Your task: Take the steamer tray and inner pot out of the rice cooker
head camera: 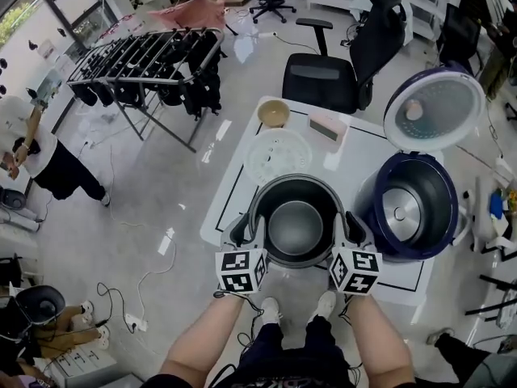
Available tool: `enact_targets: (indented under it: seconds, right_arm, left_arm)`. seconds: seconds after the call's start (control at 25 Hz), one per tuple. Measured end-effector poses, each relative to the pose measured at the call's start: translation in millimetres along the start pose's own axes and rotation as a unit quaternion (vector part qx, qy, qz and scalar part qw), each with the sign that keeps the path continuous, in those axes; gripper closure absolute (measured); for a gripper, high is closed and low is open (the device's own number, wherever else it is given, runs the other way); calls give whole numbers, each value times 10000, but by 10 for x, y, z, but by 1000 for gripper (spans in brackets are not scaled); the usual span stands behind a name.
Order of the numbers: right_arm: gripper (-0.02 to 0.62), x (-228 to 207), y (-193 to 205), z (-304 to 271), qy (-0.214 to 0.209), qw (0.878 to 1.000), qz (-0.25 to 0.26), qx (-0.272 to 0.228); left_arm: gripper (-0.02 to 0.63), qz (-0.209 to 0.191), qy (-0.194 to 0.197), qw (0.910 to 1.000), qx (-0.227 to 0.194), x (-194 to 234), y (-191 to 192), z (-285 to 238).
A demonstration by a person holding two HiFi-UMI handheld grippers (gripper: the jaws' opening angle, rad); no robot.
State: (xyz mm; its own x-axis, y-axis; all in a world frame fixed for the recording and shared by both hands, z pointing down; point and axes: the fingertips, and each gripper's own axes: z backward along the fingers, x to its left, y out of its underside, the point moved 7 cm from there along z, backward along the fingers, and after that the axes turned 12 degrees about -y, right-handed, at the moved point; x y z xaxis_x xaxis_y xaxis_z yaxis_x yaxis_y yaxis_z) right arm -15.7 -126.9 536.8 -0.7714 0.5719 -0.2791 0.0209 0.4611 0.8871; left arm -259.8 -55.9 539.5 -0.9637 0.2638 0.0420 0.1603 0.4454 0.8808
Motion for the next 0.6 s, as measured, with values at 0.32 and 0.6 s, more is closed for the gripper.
enact_targets:
  seconds: [0.32, 0.6]
  right_arm:
    - [549, 162, -316, 318, -72, 9928, 892, -791]
    - [594, 264, -722, 830, -290, 9883, 603, -1374]
  left_arm:
    - [481, -293, 201, 9975, -612, -63, -328, 188]
    - [599, -405, 832, 9888, -1170, -361, -735, 546]
